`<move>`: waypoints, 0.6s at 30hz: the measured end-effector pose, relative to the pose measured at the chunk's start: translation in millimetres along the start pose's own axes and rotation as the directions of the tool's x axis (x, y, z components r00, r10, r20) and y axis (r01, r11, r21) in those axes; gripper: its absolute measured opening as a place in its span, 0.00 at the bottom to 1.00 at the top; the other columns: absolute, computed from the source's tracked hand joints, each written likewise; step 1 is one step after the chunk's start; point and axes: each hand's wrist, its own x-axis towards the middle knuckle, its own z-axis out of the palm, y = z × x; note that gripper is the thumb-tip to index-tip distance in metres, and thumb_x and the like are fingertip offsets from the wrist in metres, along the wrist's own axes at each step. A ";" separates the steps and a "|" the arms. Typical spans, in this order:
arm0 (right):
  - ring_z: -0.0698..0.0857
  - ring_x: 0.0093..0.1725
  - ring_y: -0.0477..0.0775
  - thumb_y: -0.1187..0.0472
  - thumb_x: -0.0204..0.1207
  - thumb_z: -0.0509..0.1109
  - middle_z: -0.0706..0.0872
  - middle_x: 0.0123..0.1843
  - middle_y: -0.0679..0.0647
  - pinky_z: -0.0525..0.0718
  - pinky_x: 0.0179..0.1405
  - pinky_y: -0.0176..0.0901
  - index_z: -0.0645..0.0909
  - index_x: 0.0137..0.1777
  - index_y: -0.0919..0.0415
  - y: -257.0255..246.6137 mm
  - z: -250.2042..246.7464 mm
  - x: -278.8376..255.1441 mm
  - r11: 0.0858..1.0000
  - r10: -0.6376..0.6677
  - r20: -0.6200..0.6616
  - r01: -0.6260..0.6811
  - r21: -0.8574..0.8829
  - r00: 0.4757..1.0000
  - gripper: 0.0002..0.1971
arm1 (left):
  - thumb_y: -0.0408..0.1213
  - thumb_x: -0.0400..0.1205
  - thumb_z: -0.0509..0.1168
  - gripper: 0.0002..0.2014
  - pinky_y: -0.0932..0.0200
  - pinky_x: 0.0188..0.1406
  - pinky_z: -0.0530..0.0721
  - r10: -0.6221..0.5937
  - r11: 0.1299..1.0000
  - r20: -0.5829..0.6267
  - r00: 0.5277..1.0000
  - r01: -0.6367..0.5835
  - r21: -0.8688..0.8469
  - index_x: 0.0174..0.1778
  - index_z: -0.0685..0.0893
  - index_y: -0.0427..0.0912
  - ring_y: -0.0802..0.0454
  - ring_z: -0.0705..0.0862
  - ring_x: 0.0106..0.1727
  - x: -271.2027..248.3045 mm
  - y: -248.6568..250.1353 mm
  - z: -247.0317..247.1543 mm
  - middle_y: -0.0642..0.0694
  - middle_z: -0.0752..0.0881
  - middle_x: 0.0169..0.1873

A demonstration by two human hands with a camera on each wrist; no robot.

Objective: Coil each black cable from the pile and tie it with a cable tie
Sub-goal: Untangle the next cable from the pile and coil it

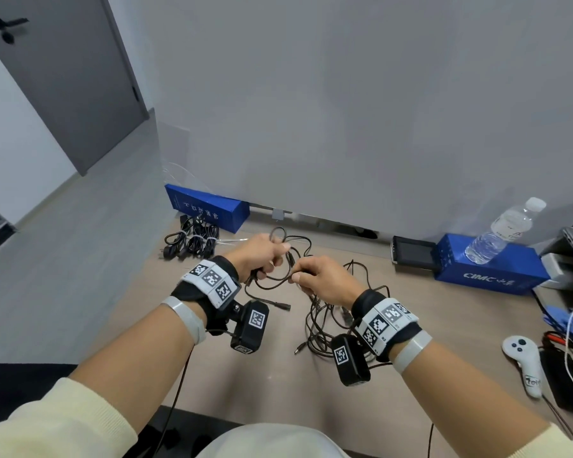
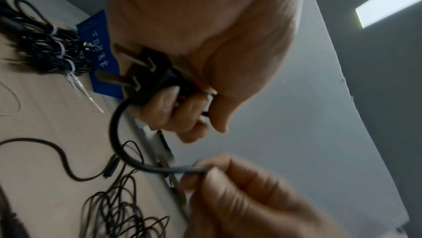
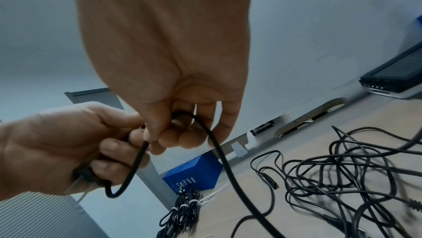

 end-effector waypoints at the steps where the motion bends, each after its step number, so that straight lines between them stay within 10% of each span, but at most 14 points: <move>1: 0.77 0.29 0.45 0.59 0.84 0.68 0.81 0.30 0.46 0.77 0.35 0.40 0.85 0.43 0.51 -1.1 0.8 0.9 1.000 -0.005 -0.018 0.005 0.009 1.000 0.08 | 0.41 0.89 0.61 0.08 0.65 0.18 0.66 -0.010 0.998 0.017 1.000 0.009 0.059 0.46 0.76 0.44 0.59 0.69 0.23 -0.5 -2.4 5.0 0.49 0.78 0.31; 8: 0.78 0.26 0.48 0.61 0.83 0.70 0.84 0.29 0.54 0.76 0.29 0.42 0.83 0.42 0.59 6.7 -2.0 4.9 0.984 0.067 -0.232 -0.026 0.174 0.970 0.07 | 0.51 0.92 0.49 0.21 0.65 0.17 0.67 -0.104 0.994 0.256 0.961 0.105 0.012 0.49 0.79 0.39 0.56 0.72 0.24 -5.4 -12.6 18.2 0.41 0.88 0.30; 18: 0.75 0.26 0.47 0.62 0.85 0.69 0.79 0.27 0.50 0.75 0.27 0.37 0.80 0.41 0.59 25.0 -15.8 1.9 0.935 0.131 -0.233 -0.042 0.353 0.964 0.09 | 0.49 0.92 0.53 0.19 0.61 0.28 0.75 0.004 0.996 0.227 0.974 0.017 -0.088 0.37 0.74 0.46 0.54 0.80 0.24 -4.2 -11.9 12.9 0.52 0.69 0.20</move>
